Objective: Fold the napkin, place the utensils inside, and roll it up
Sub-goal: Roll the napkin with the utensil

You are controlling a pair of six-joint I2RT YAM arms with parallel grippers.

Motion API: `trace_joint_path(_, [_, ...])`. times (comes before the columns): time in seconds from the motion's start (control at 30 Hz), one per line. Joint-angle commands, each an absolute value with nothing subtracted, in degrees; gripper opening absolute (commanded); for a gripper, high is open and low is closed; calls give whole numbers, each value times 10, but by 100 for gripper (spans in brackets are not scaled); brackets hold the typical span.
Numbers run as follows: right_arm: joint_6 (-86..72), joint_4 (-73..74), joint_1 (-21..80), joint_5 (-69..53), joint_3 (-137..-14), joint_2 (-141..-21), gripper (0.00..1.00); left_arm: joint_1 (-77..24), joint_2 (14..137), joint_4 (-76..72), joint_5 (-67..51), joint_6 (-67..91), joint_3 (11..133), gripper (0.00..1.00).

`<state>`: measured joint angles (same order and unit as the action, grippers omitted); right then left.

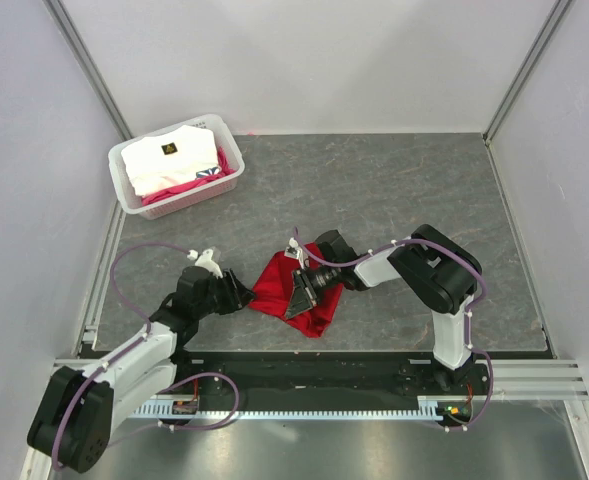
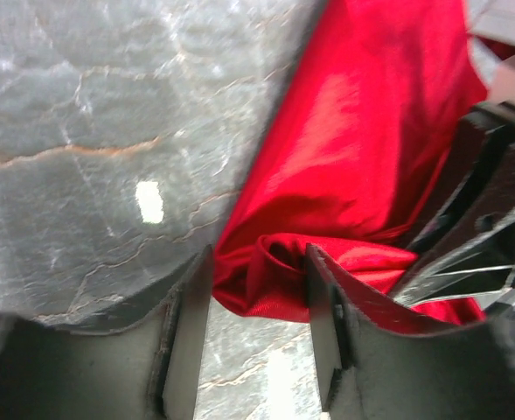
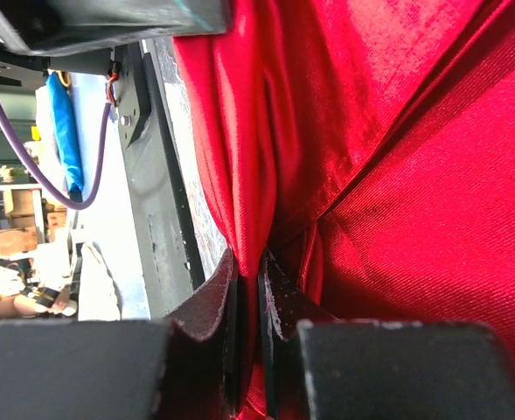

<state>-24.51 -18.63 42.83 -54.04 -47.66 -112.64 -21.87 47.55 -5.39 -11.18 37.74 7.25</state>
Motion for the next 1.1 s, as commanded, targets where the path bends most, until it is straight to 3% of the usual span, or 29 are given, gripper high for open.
trace_joint_path(0.0, [-226,-168,423,-501,-456,-1159,0,-217,524,-105,-132,370,102,45])
trace_joint_path(0.1, [-226,-170,423,-497,-456,-1158,0,-216,556,-106,-134,367,115,33])
trace_joint_path(0.37, [-221,-150,423,-483,-469,-1156,0,-218,647,-73,-125,361,168,17])
trace_joint_path(0.5, [-210,-122,423,-467,-484,-1146,6,-219,701,-34,-117,359,198,2])
trace_joint_path(0.8, [-178,-2,425,-391,-518,-1026,58,-227,746,-4,-120,350,237,2])
trace_joint_path(0.97, [-165,55,452,-310,-513,-933,73,-229,754,10,-124,348,243,2])
trace_joint_path(1.07, [-152,103,516,-151,-506,-867,80,-230,754,17,-126,346,247,2])
